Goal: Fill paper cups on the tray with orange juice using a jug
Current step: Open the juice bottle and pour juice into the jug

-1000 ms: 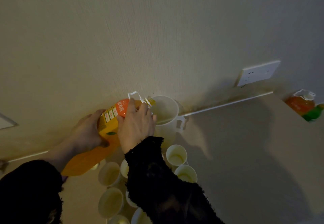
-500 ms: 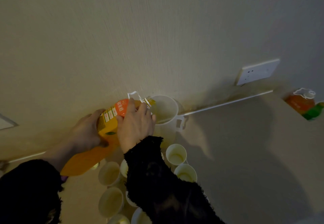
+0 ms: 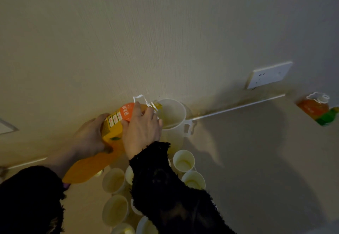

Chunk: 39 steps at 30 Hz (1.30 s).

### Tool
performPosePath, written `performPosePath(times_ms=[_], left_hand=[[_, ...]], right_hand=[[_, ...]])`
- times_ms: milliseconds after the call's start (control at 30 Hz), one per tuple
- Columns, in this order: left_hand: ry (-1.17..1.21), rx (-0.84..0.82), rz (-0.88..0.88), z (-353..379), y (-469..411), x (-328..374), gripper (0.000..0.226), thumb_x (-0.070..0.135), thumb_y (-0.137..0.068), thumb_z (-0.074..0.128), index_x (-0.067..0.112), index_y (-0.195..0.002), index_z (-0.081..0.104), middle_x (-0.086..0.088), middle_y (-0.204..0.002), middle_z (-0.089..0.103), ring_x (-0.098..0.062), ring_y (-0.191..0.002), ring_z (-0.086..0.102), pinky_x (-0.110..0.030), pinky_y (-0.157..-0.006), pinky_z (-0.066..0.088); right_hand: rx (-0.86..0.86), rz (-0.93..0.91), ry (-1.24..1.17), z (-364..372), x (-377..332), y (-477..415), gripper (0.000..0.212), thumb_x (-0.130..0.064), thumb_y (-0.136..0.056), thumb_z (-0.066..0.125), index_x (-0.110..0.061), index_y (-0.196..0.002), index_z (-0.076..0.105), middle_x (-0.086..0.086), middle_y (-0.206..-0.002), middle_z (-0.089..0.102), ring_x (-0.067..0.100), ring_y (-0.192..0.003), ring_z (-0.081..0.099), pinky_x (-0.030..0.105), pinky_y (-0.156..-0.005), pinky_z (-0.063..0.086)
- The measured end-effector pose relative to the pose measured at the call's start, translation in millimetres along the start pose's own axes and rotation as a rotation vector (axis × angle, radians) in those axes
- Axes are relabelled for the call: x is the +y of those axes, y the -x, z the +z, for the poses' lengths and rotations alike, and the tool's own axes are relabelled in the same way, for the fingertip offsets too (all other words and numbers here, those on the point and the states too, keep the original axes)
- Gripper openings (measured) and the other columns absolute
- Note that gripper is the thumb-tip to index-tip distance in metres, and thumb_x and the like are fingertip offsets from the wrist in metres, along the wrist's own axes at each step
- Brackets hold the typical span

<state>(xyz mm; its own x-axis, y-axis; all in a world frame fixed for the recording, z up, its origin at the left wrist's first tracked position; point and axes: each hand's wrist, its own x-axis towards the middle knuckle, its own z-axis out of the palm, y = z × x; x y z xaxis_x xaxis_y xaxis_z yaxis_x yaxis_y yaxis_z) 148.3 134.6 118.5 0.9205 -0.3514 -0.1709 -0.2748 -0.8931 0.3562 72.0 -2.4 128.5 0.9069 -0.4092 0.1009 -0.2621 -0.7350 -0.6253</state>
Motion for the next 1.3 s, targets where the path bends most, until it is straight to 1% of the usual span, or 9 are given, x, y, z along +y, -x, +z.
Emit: performPosePath(times_ms=[300,467,633,867,1133,1300], left_hand=[[-0.008,0.0,0.003,0.8,-0.6,-2.1,0.114,0.014,-0.042,0.094,0.018,-0.14,0.036,-0.011,-0.12,0.056,-0.03,-0.108,0.053,-0.038,-0.091,0.046],[0.01,-0.002,0.011,0.8,-2.4,-5.0,0.116,0.017,-0.037,0.093,0.02,-0.138,0.038,-0.009,-0.119,0.057,-0.029,-0.108,0.054,-0.043,-0.093,0.047],[-0.009,0.007,0.024,1.2,-2.4,-4.5,0.115,0.015,-0.038,0.093,0.016,-0.14,0.038,-0.011,-0.121,0.056,-0.03,-0.109,0.053,-0.042,-0.093,0.046],[0.022,-0.008,0.015,1.4,-1.7,-5.6,0.113,0.014,-0.039,0.093,0.019,-0.138,0.038,-0.009,-0.119,0.057,-0.029,-0.105,0.054,-0.041,-0.091,0.047],[-0.003,-0.024,0.009,0.5,-2.3,-6.3,0.118,0.019,-0.039,0.094,0.02,-0.142,0.034,-0.009,-0.123,0.056,-0.029,-0.109,0.053,-0.043,-0.093,0.047],[-0.015,-0.026,0.001,-0.6,-1.9,-4.5,0.114,0.016,-0.042,0.093,0.019,-0.14,0.035,-0.01,-0.121,0.055,-0.029,-0.108,0.053,-0.038,-0.092,0.046]], right_hand=[[-0.006,-0.007,-0.002,-0.5,0.4,0.3,0.062,-0.042,-0.094,0.05,-0.018,-0.146,0.026,0.012,-0.133,0.042,0.029,-0.122,0.041,0.04,-0.101,0.029],[-0.011,-0.012,0.002,-1.0,0.7,0.9,0.062,-0.043,-0.094,0.049,-0.018,-0.145,0.024,0.012,-0.132,0.042,0.028,-0.121,0.042,0.039,-0.1,0.03],[-0.003,-0.005,-0.002,-0.1,0.4,0.8,0.062,-0.042,-0.094,0.05,-0.018,-0.145,0.026,0.012,-0.131,0.043,0.029,-0.12,0.043,0.04,-0.101,0.029],[-0.014,-0.009,-0.006,-1.9,0.3,2.0,0.063,-0.042,-0.095,0.05,-0.018,-0.146,0.024,0.013,-0.133,0.042,0.028,-0.121,0.041,0.039,-0.101,0.029],[-0.012,-0.004,-0.003,-0.1,0.3,1.4,0.063,-0.043,-0.094,0.05,-0.018,-0.146,0.024,0.012,-0.133,0.042,0.028,-0.121,0.042,0.04,-0.102,0.03],[-0.007,0.004,-0.012,0.7,0.4,0.5,0.063,-0.043,-0.094,0.05,-0.018,-0.146,0.024,0.012,-0.132,0.043,0.028,-0.12,0.043,0.039,-0.101,0.029]])
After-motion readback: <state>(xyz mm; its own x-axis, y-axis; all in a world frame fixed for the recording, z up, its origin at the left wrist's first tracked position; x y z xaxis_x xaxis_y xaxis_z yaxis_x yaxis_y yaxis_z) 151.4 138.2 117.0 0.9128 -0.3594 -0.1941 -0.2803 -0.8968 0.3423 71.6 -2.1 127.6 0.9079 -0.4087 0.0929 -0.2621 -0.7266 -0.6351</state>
